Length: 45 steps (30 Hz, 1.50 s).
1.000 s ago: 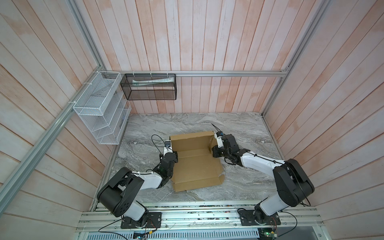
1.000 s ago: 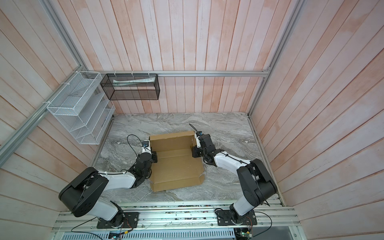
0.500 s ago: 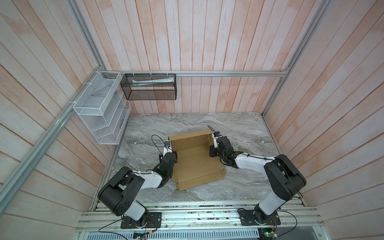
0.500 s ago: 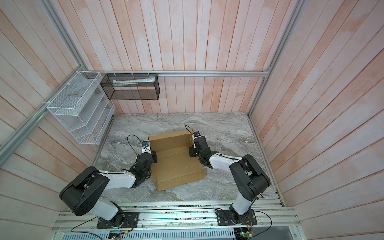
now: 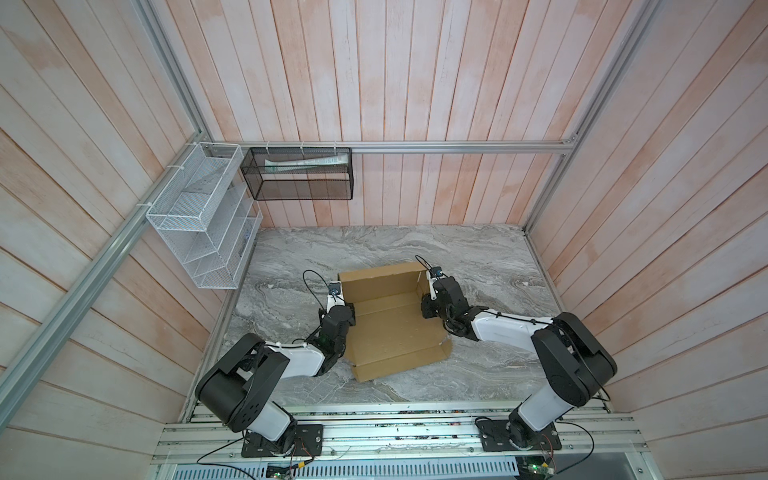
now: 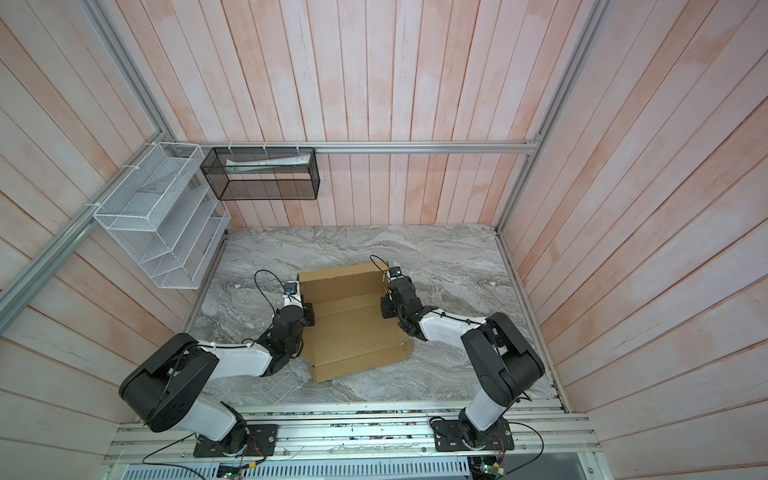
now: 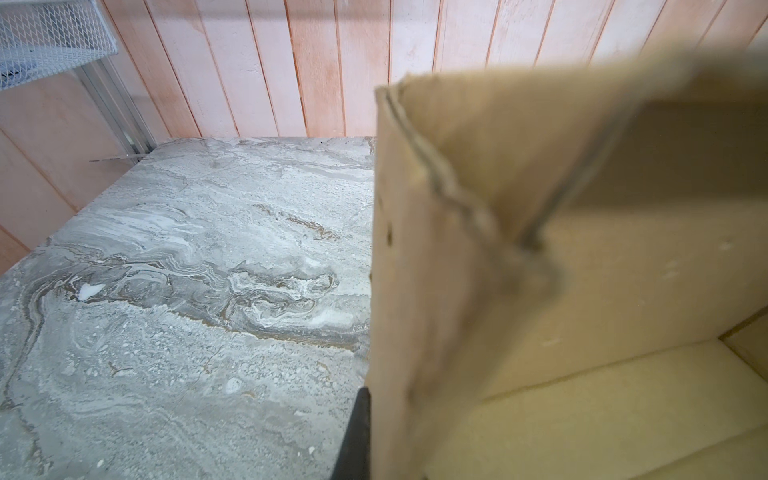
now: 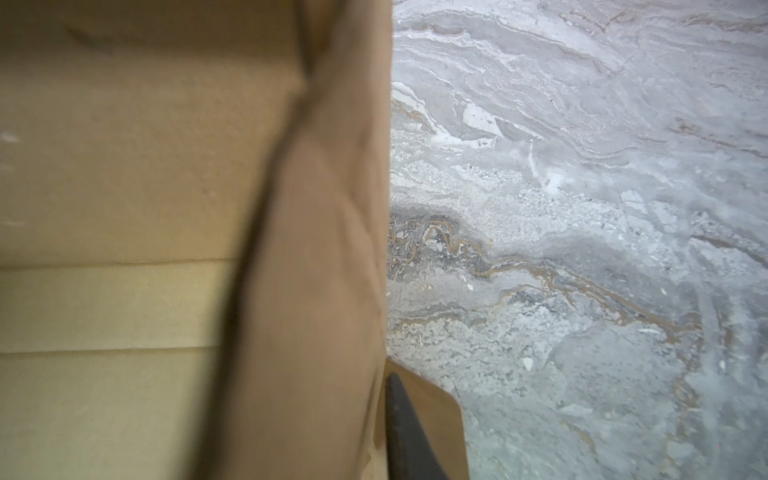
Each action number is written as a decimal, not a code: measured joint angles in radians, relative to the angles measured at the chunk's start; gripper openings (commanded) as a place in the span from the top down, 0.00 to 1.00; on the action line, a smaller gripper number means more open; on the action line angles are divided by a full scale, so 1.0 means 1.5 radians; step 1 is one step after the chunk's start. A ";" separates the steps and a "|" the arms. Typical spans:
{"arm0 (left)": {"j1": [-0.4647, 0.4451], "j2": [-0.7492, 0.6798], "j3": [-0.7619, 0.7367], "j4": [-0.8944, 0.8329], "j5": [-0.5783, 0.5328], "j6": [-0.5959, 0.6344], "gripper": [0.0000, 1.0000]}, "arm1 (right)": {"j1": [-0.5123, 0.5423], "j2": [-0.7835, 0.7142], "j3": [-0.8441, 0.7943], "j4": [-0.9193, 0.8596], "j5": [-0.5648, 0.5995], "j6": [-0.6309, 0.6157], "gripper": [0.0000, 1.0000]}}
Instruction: Fold the paper box
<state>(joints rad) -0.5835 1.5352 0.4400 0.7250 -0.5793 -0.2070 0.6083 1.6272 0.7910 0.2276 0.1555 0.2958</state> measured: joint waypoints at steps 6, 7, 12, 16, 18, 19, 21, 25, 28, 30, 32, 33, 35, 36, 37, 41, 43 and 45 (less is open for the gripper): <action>-0.001 0.000 -0.001 0.000 0.008 0.000 1.00 | 0.000 -0.041 -0.016 -0.015 -0.010 -0.006 0.55; -0.001 0.000 -0.001 0.000 0.010 0.000 1.00 | 0.000 -0.049 -0.017 -0.019 -0.013 -0.006 0.53; -0.001 0.000 -0.001 0.000 0.017 0.000 1.00 | -0.002 -0.098 -0.021 -0.040 -0.031 -0.006 0.42; -0.001 0.001 -0.001 0.000 0.018 0.000 1.00 | -0.015 -0.163 -0.043 -0.048 -0.048 -0.002 0.38; -0.001 0.001 -0.001 0.000 0.018 0.000 1.00 | -0.028 -0.199 -0.055 -0.054 -0.057 0.002 0.38; -0.001 0.001 -0.001 0.001 0.018 0.000 1.00 | -0.038 -0.220 -0.061 -0.059 -0.062 0.005 0.38; -0.001 0.001 -0.003 0.001 0.020 0.000 1.00 | -0.056 -0.254 -0.071 -0.063 -0.068 0.010 0.38; -0.001 0.001 -0.005 0.001 0.020 0.000 1.00 | -0.101 -0.329 -0.106 -0.062 -0.073 0.018 0.37; -0.001 0.001 -0.005 0.001 0.020 0.000 1.00 | -0.145 -0.350 -0.117 -0.068 -0.076 0.025 0.37; -0.001 0.001 -0.005 0.001 0.021 0.000 1.00 | -0.174 -0.343 -0.118 -0.067 -0.085 0.027 0.37; -0.001 0.001 -0.005 0.001 0.022 0.000 1.00 | -0.188 -0.329 -0.122 -0.061 -0.093 0.027 0.37; -0.001 0.001 -0.005 0.001 0.022 0.000 1.00 | -0.190 -0.315 -0.125 -0.057 -0.100 0.024 0.37; -0.001 0.001 -0.005 0.001 0.022 0.000 1.00 | -0.190 -0.286 -0.127 -0.049 -0.118 0.014 0.37; -0.001 0.001 -0.005 0.001 0.022 0.000 1.00 | -0.190 -0.269 -0.128 -0.044 -0.129 0.007 0.37; -0.001 0.001 -0.005 0.001 0.023 0.000 1.00 | -0.190 -0.255 -0.128 -0.037 -0.138 0.000 0.37; -0.001 0.001 -0.005 0.001 0.026 0.000 1.00 | -0.190 -0.201 -0.128 -0.006 -0.182 -0.040 0.37; -0.001 0.001 -0.005 0.001 0.029 0.000 1.00 | -0.190 -0.181 -0.128 0.009 -0.201 -0.058 0.37; -0.001 0.001 -0.005 0.001 0.032 0.000 1.00 | -0.190 -0.160 -0.128 0.027 -0.219 -0.075 0.37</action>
<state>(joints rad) -0.5854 1.5372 0.4328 0.7258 -0.5320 -0.2066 0.3237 1.3869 0.5983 0.2676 -0.1726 0.1841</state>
